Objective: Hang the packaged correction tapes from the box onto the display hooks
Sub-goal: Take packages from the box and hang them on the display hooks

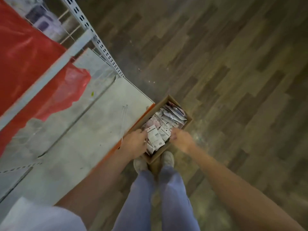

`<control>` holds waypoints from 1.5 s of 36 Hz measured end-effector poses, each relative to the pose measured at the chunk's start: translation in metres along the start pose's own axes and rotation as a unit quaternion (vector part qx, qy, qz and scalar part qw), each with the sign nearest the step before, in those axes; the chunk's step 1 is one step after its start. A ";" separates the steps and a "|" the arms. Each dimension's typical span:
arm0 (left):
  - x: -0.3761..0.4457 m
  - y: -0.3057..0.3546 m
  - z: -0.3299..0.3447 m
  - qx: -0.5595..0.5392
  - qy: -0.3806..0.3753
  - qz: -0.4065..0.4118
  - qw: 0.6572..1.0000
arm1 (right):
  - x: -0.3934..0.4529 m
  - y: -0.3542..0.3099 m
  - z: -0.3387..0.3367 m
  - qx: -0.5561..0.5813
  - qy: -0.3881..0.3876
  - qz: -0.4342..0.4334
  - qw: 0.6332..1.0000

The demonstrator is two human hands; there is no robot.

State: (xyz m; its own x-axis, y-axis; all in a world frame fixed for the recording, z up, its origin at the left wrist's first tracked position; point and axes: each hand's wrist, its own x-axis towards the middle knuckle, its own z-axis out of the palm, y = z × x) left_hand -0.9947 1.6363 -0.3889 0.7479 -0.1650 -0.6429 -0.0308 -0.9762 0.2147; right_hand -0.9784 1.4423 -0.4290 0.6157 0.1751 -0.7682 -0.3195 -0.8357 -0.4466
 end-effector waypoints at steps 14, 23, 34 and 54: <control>0.125 -0.091 0.174 0.020 -0.094 -0.012 0.995 | 0.168 0.062 0.125 0.012 -0.041 0.053 0.998; 0.219 -0.137 0.261 0.134 -0.086 0.010 0.987 | 0.277 0.098 0.189 -0.005 -0.014 0.112 0.994; 0.220 -0.138 0.257 0.200 -0.059 0.078 0.975 | 0.265 0.089 0.209 -0.032 -0.057 0.085 0.994; 0.085 -0.027 0.051 0.049 -0.041 -0.012 0.998 | 0.066 0.005 0.039 0.013 -0.047 0.005 0.999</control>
State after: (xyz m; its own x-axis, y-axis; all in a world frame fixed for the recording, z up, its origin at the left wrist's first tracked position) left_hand -0.9646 1.6410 -0.4867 0.6924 -0.1480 -0.7061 -0.0812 -0.9885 0.1275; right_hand -0.9677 1.4704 -0.4995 0.5418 0.2167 -0.8121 -0.3447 -0.8239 -0.4498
